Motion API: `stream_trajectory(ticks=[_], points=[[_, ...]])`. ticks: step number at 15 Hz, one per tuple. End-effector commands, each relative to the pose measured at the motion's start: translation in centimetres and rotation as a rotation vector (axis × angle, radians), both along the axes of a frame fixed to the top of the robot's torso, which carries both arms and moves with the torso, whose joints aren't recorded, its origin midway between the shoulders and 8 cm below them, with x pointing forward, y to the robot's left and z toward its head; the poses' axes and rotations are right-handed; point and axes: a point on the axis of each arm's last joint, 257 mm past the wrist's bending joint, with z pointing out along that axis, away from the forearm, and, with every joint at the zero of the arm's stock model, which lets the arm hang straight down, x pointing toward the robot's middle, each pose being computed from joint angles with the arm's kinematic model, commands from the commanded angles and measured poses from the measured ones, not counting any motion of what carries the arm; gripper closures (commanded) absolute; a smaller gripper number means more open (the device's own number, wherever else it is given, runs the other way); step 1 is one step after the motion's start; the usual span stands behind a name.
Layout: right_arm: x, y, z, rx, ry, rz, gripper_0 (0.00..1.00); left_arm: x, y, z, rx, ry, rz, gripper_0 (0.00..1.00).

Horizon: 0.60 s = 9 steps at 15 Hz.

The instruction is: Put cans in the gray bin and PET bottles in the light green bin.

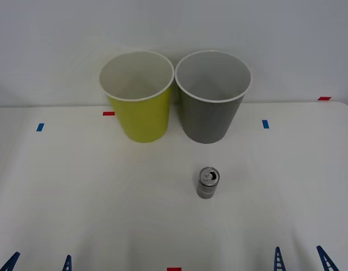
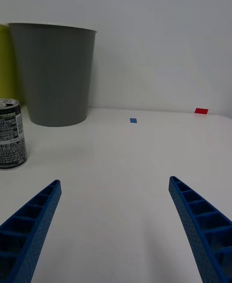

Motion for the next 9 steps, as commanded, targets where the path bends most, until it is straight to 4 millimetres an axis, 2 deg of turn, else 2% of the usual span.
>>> stream_trajectory(ticks=[1,9], points=[[0.00,0.00,0.00,0.000,0.000,0.000,0.23,0.00,0.00,0.00,0.000,0.000,0.000,0.00],[0.00,0.00,0.00,0.000,0.000,0.000,0.23,0.00,0.00,0.00,0.000,0.000,0.000,0.00]])
